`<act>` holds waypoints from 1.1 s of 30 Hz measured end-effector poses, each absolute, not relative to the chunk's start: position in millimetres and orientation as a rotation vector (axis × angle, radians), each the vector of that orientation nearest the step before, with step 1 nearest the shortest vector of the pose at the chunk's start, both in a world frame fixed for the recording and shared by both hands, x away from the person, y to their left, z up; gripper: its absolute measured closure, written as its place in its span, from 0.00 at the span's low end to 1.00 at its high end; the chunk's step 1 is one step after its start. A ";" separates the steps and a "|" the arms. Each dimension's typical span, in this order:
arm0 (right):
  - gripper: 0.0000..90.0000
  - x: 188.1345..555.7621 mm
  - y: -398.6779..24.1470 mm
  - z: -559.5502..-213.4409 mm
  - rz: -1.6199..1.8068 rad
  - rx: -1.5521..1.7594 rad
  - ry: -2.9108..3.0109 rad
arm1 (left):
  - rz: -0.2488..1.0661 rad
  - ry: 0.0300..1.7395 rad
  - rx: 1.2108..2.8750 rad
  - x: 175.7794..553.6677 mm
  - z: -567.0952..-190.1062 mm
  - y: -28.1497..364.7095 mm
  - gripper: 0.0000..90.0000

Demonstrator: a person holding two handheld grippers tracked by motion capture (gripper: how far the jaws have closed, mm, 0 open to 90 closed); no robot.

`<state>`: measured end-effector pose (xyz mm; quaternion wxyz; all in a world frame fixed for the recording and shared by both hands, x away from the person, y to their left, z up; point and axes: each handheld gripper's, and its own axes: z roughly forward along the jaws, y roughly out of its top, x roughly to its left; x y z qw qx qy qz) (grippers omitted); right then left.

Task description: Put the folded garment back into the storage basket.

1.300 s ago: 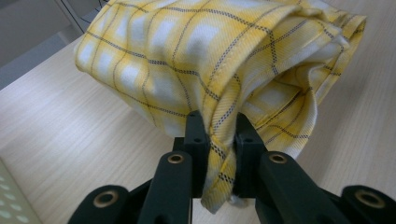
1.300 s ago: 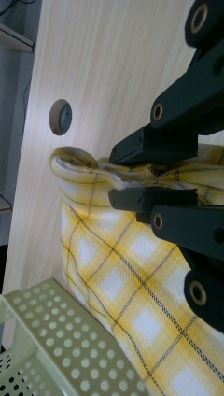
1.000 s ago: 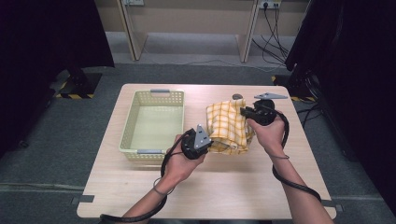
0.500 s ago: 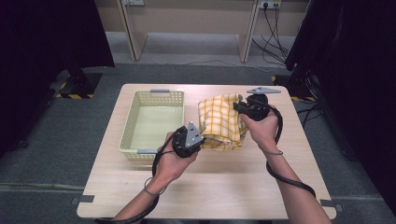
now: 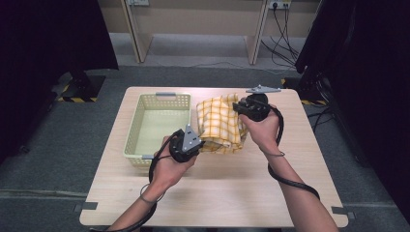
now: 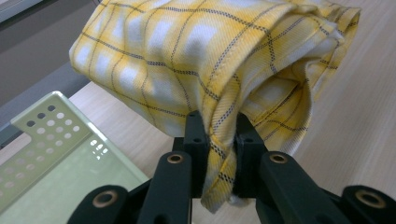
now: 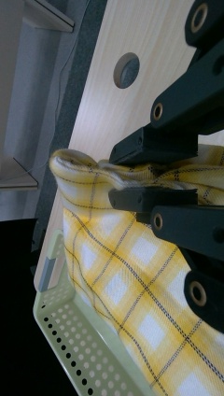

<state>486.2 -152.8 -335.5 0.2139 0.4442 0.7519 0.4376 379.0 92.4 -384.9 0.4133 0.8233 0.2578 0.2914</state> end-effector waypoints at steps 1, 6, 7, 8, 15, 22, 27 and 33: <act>0.87 486.8 -151.3 -335.0 1.216 1.231 2.087 | 0.737 0.649 2.073 379.0 -384.0 94.0 0.88; 0.87 488.8 -142.8 -331.1 1.227 1.218 2.087 | 0.755 0.659 2.067 378.9 -380.9 101.1 0.88; 0.87 489.1 -140.9 -330.1 1.229 1.216 2.087 | 0.756 0.665 2.063 378.8 -380.4 102.7 0.88; 0.87 489.5 -139.1 -329.2 1.230 1.212 2.087 | 0.760 0.669 2.059 378.9 -380.1 104.5 0.88; 0.87 493.1 -125.8 -324.4 1.240 1.195 2.094 | 0.776 0.689 2.055 378.4 -376.1 115.4 0.88; 0.87 496.3 -112.8 -321.6 1.253 1.184 2.105 | 0.791 0.710 2.048 377.7 -373.9 127.1 0.88; 0.87 497.7 -102.8 -318.6 1.263 1.168 2.113 | 0.802 0.724 2.042 376.4 -372.1 136.0 0.88; 0.87 499.5 -91.3 -316.0 1.269 1.152 2.124 | 0.817 0.742 2.036 375.3 -371.1 146.1 0.88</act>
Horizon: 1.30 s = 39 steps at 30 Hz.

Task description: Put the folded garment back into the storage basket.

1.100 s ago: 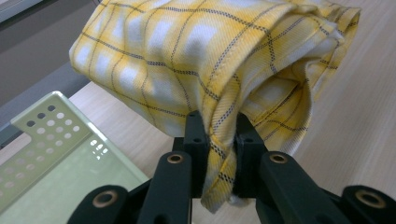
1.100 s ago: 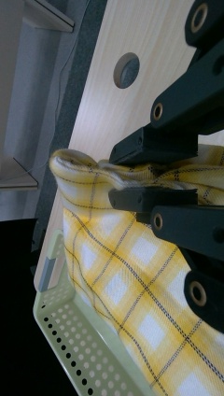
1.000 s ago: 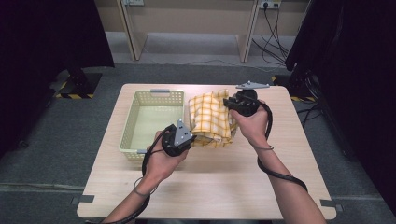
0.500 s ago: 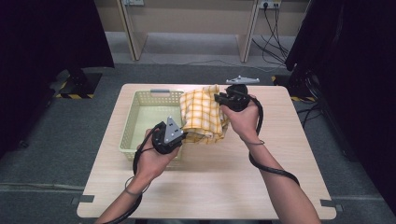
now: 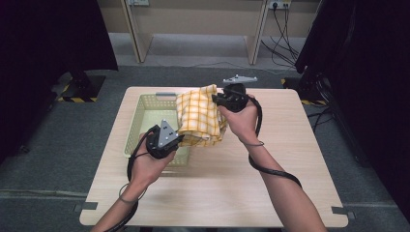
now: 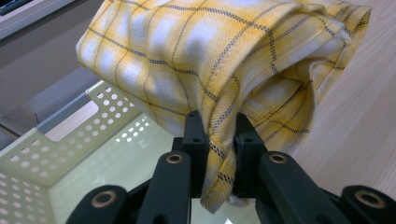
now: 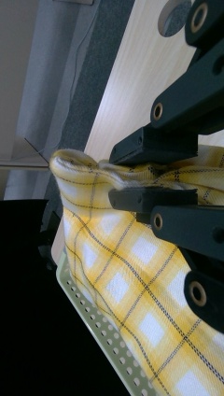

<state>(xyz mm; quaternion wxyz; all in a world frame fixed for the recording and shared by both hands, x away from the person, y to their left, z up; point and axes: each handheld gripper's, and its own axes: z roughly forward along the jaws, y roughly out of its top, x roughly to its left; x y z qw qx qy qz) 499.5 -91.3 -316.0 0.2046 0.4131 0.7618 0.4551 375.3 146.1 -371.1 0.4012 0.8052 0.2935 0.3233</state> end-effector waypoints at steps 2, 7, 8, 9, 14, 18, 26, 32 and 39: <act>0.87 500.1 -87.8 -315.6 1.269 1.148 2.129 | 0.822 0.746 2.037 374.9 -371.1 148.9 0.88; 0.87 502.2 -79.6 -315.1 1.271 1.142 2.140 | 0.825 0.760 2.036 374.3 -372.0 155.6 0.88; 0.87 502.4 -77.7 -314.9 1.272 1.141 2.141 | 0.826 0.763 2.035 374.1 -372.1 156.8 0.88; 0.87 502.5 -76.0 -314.6 1.271 1.138 2.143 | 0.827 0.765 2.036 374.0 -372.2 158.1 0.88; 0.87 503.7 -67.7 -312.8 1.277 1.129 2.148 | 0.831 0.781 2.030 373.5 -371.5 164.9 0.88; 0.87 505.6 -61.7 -311.8 1.284 1.128 2.151 | 0.839 0.792 2.028 373.6 -370.7 170.3 0.88; 0.87 507.8 -51.1 -310.6 1.289 1.123 2.165 | 0.853 0.805 2.029 373.3 -369.5 178.8 0.88; 0.87 508.4 -44.7 -307.9 1.294 1.116 2.170 | 0.864 0.806 2.021 372.9 -367.6 184.2 0.88; 0.87 509.9 -36.7 -304.2 1.294 1.101 2.176 | 0.874 0.817 2.022 373.6 -366.6 189.6 0.88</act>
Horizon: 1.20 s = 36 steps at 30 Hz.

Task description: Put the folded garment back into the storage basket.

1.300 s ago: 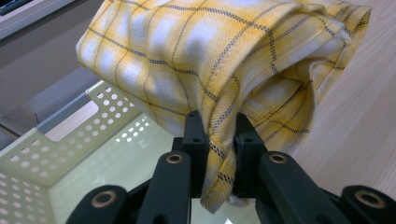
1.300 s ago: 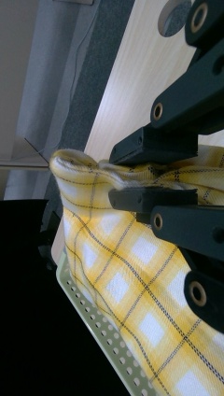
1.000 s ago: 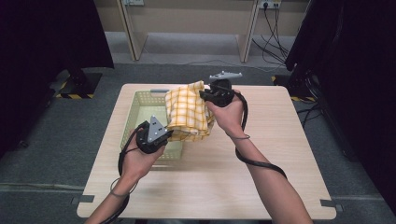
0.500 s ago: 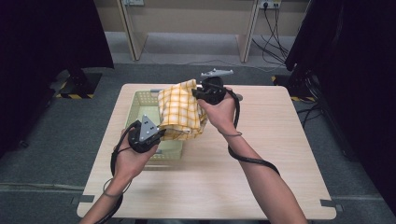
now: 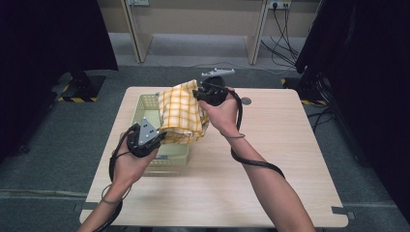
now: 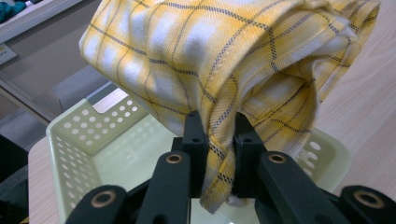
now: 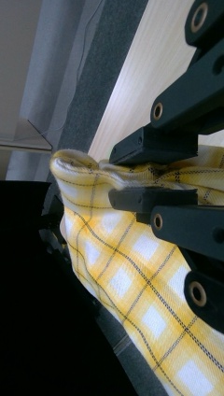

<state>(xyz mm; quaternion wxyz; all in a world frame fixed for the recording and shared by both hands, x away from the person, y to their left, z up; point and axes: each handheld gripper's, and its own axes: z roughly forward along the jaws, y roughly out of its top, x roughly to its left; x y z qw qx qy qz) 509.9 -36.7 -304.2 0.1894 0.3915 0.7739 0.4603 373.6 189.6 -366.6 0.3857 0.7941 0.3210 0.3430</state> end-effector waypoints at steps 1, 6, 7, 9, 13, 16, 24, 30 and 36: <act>0.87 510.1 -35.3 -303.7 1.295 1.102 2.175 | 0.872 0.821 2.021 373.6 -366.6 190.2 0.88; 0.87 511.8 -28.6 -302.5 1.300 1.096 2.179 | 0.878 0.832 2.021 373.8 -365.9 194.9 0.88; 0.87 512.1 -27.5 -302.6 1.298 1.095 2.180 | 0.879 0.834 2.021 373.7 -365.8 195.8 0.88; 0.87 512.5 -25.7 -302.8 1.299 1.095 2.182 | 0.880 0.838 2.019 373.7 -365.8 197.5 0.88; 0.87 512.8 -23.0 -302.8 1.300 1.095 2.184 | 0.882 0.839 2.022 373.7 -365.7 198.9 0.88; 0.87 513.0 -20.7 -302.1 1.300 1.093 2.184 | 0.885 0.847 2.020 374.6 -365.8 202.4 0.88; 0.87 514.2 -13.7 -301.1 1.302 1.087 2.186 | 0.888 0.857 2.020 374.8 -366.1 206.4 0.88; 0.87 514.9 -6.7 -302.3 1.303 1.085 2.193 | 0.891 0.888 2.017 374.9 -368.0 215.8 0.88; 0.87 516.0 0.3 -304.4 1.302 1.084 2.202 | 0.889 0.904 2.017 375.9 -371.6 220.5 0.88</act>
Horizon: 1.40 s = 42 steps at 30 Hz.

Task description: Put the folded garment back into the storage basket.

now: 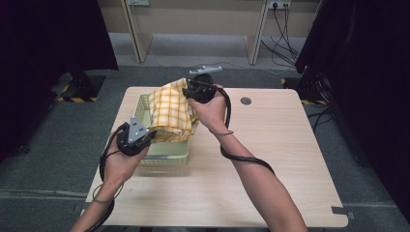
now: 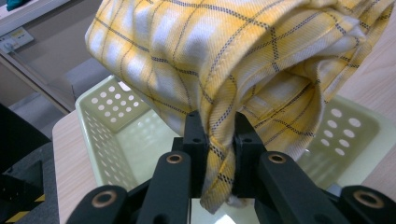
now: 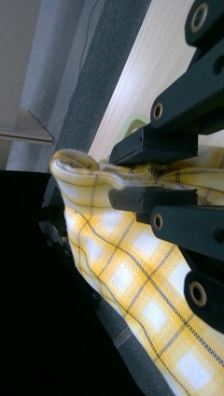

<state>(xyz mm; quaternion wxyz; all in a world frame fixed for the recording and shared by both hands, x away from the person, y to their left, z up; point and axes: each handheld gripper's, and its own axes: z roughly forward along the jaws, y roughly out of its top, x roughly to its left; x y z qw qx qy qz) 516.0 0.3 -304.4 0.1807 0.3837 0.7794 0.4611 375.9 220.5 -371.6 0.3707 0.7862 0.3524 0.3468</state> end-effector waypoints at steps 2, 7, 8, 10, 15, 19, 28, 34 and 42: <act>0.87 516.8 3.3 -305.6 1.303 1.085 2.206 | 0.891 0.914 2.022 376.9 -373.6 223.4 0.88; 0.87 518.4 12.1 -310.0 1.300 1.089 2.216 | 0.889 0.935 2.023 379.4 -377.1 229.8 0.88; 0.87 518.5 13.3 -310.4 1.302 1.092 2.217 | 0.886 0.939 2.026 379.4 -377.3 230.8 0.88; 0.87 518.7 15.4 -310.9 1.299 1.091 2.218 | 0.887 0.941 2.030 379.4 -377.5 232.6 0.88; 0.87 519.1 20.0 -312.3 1.300 1.087 2.223 | 0.885 0.952 2.034 380.4 -378.9 237.1 0.88; 0.87 520.1 23.8 -314.0 1.300 1.094 2.226 | 0.884 0.963 2.035 381.9 -380.3 240.3 0.89; 0.87 522.8 33.0 -317.4 1.298 1.100 2.233 | 0.884 0.986 2.039 384.0 -381.0 249.2 0.89; 0.87 524.7 38.6 -321.8 1.294 1.111 2.237 | 0.880 0.998 2.048 385.5 -382.7 253.4 0.89; 0.87 527.5 42.2 -327.2 1.280 1.130 2.247 | 0.857 1.016 2.065 389.7 -386.9 256.1 0.89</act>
